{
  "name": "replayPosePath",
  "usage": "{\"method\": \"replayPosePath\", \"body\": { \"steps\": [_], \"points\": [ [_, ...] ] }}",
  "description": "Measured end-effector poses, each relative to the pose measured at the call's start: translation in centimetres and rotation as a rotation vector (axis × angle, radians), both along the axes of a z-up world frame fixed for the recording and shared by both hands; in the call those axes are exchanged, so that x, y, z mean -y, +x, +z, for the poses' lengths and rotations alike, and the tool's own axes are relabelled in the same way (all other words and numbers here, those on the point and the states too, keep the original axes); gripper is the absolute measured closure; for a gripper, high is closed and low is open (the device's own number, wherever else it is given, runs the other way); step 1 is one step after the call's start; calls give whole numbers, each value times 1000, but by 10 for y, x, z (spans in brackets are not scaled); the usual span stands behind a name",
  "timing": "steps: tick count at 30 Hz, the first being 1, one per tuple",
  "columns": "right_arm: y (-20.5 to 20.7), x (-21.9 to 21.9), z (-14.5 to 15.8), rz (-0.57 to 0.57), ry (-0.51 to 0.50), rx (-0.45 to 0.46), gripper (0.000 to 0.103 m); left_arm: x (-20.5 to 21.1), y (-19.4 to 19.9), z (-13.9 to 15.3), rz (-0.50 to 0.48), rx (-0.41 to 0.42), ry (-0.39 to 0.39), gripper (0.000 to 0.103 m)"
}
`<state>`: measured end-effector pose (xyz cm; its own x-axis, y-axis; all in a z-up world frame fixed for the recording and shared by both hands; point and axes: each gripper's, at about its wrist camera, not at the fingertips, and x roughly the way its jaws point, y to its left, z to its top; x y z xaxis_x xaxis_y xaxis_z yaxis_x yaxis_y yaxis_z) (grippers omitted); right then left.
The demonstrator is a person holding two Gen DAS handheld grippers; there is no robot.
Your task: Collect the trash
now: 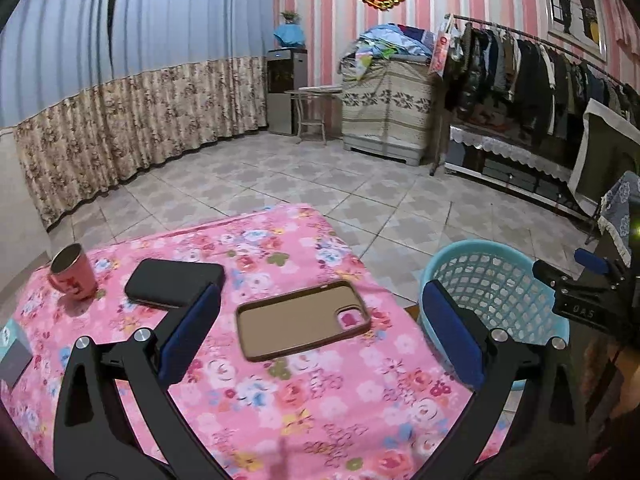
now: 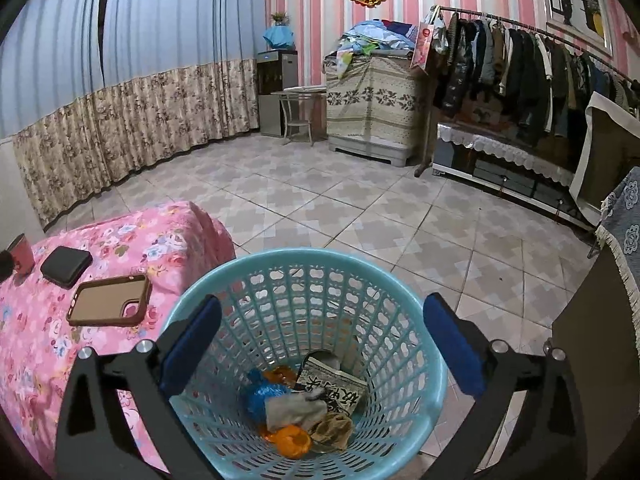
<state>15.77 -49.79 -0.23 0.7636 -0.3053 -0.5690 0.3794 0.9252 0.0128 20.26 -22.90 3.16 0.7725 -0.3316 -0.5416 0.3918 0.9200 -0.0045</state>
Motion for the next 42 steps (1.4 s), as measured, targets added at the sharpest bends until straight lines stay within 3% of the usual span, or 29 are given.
{"method": "replayPosePath", "body": {
  "steps": [6, 18, 34, 42],
  "points": [
    [-4, -17, 4, 11, -24, -7, 4, -21, -16, 4, 23, 38, 4, 5],
    [-55, -111, 51, 168, -20, 134, 4, -93, -70, 25, 92, 105, -21, 5],
    [-101, -260, 41, 387, -37, 173, 4, -213, -141, 1, 256, 86, 0, 5],
    [-115, -293, 27, 409, -85, 194, 4, -242, -159, -20, 342, 72, -37, 5]
  ]
}}
